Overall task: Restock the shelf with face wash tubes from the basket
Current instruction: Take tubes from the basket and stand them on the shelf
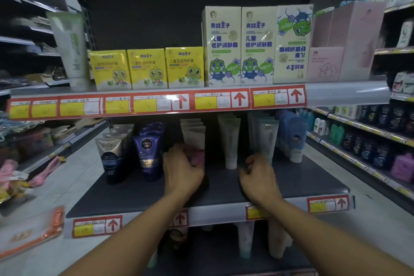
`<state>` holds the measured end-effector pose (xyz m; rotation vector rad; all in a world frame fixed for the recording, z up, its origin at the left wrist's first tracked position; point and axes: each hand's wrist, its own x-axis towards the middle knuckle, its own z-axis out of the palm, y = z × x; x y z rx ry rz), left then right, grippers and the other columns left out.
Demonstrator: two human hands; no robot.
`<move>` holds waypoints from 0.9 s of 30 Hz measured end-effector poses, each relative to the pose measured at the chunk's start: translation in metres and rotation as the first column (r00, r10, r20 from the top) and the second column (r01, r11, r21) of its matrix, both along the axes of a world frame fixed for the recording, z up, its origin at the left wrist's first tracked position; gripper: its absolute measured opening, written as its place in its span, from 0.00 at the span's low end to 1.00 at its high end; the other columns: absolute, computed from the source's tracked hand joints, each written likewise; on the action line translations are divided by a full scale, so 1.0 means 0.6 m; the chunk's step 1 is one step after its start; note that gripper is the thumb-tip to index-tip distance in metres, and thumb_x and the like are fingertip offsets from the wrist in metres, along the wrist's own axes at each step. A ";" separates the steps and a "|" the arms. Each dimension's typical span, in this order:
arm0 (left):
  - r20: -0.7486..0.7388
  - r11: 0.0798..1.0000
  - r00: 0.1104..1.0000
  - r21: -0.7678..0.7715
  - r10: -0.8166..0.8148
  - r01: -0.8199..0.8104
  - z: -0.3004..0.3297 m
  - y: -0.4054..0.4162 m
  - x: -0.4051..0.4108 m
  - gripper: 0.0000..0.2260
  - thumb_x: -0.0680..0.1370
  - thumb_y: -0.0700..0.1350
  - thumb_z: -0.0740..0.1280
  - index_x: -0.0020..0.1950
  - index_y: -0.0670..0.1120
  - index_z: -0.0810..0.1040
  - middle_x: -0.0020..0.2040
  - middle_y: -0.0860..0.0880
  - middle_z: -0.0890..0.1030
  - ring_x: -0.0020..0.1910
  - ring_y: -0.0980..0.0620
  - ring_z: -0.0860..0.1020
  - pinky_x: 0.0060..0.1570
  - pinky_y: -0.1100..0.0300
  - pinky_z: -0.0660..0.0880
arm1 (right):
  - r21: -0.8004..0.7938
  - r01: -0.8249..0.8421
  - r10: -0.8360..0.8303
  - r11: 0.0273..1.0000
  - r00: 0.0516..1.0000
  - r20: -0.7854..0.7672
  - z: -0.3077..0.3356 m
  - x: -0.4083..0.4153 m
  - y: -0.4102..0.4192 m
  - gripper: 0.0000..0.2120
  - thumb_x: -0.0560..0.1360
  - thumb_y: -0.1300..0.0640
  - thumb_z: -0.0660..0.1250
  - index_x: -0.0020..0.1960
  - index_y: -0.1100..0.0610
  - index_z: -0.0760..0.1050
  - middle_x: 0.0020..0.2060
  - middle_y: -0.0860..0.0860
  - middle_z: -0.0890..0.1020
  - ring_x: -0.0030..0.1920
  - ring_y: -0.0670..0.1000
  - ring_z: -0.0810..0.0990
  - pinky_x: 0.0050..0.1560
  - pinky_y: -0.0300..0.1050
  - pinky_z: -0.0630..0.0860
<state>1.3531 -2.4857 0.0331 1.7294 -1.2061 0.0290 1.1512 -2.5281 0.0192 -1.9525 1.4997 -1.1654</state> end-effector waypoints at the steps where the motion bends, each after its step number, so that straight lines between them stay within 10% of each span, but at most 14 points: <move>1: 0.004 0.999 0.999 0.034 0.036 -0.036 -0.007 -0.017 0.006 0.19 0.67 0.58 0.70 0.52 0.49 0.79 0.50 0.49 0.83 0.53 0.44 0.82 0.53 0.46 0.80 | 0.026 -0.002 0.002 1.000 1.000 -0.001 -0.004 0.000 -0.007 0.13 0.76 0.52 0.68 0.58 0.52 0.71 0.52 0.52 0.77 0.54 0.57 0.79 0.52 0.49 0.76; 7: -0.082 0.977 0.993 0.202 0.083 -0.065 -0.026 -0.038 -0.007 0.34 0.68 0.55 0.77 0.67 0.40 0.71 0.64 0.39 0.76 0.66 0.34 0.72 0.65 0.45 0.71 | 0.118 -0.017 0.029 0.993 0.995 -0.100 -0.014 0.016 -0.060 0.28 0.71 0.42 0.72 0.62 0.58 0.68 0.61 0.57 0.74 0.58 0.60 0.78 0.56 0.50 0.76; 14: -0.156 0.977 0.988 0.214 0.013 0.021 -0.043 -0.052 0.007 0.29 0.67 0.54 0.75 0.63 0.45 0.71 0.61 0.41 0.80 0.62 0.36 0.78 0.62 0.44 0.76 | 0.043 0.028 -0.021 0.999 0.987 -0.161 -0.017 0.044 -0.103 0.44 0.63 0.33 0.75 0.66 0.61 0.69 0.60 0.58 0.75 0.60 0.60 0.79 0.56 0.55 0.80; 27: -0.198 0.982 0.979 0.191 0.048 -0.010 -0.040 -0.044 0.007 0.32 0.65 0.58 0.83 0.60 0.45 0.73 0.59 0.44 0.83 0.59 0.41 0.82 0.56 0.52 0.79 | 0.025 0.044 -0.039 0.999 0.983 -0.178 -0.021 0.045 -0.109 0.23 0.72 0.46 0.71 0.58 0.60 0.71 0.55 0.58 0.80 0.55 0.63 0.81 0.47 0.51 0.79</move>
